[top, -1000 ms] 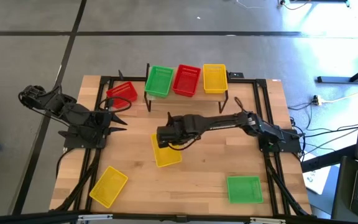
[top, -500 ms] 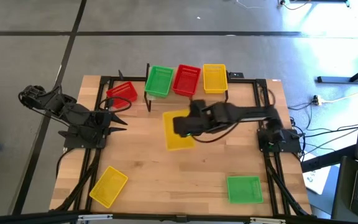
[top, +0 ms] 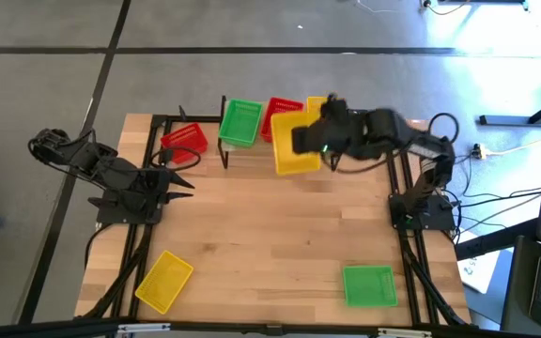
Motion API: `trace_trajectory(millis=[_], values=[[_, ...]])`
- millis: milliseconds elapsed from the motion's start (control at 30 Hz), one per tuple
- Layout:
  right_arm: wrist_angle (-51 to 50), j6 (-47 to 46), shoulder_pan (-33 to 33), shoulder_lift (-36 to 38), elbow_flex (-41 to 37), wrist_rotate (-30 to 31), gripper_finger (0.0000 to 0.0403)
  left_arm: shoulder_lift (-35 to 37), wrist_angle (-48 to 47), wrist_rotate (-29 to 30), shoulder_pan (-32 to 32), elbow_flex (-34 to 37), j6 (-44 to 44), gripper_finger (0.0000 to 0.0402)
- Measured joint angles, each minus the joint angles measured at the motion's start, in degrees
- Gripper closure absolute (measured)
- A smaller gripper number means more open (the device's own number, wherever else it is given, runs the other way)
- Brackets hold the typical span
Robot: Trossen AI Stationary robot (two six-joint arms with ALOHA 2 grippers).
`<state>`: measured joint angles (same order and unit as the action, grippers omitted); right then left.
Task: Stack baskets on shelf by color
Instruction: Stack the top yellow bin on top of the yellow bin on the shelf
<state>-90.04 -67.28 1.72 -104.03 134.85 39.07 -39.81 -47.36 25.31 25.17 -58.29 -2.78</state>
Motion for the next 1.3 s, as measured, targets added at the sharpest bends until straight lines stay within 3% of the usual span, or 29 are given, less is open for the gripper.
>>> trace_trajectory(millis=[167,367,700,1300], values=[[0.0,7.7,-7.2,2.4,0.0,-0.9,0.0402,-1.2,0.3,2.1,0.0,0.0,-1.4,0.0324],[0.0,13.7,-15.0,3.2,-0.6,-7.7,0.0402,-3.4,0.8,5.6,0.0,0.0,-1.5,0.0324],[0.0,17.8,-25.1,3.4,-7.0,-11.1,0.0402,-6.6,3.8,5.7,0.0,0.0,-2.2,0.0324],[2.0,20.0,-32.1,3.5,-18.2,-12.2,0.0402,-6.7,4.8,5.7,0.0,0.1,-3.4,0.0324]])
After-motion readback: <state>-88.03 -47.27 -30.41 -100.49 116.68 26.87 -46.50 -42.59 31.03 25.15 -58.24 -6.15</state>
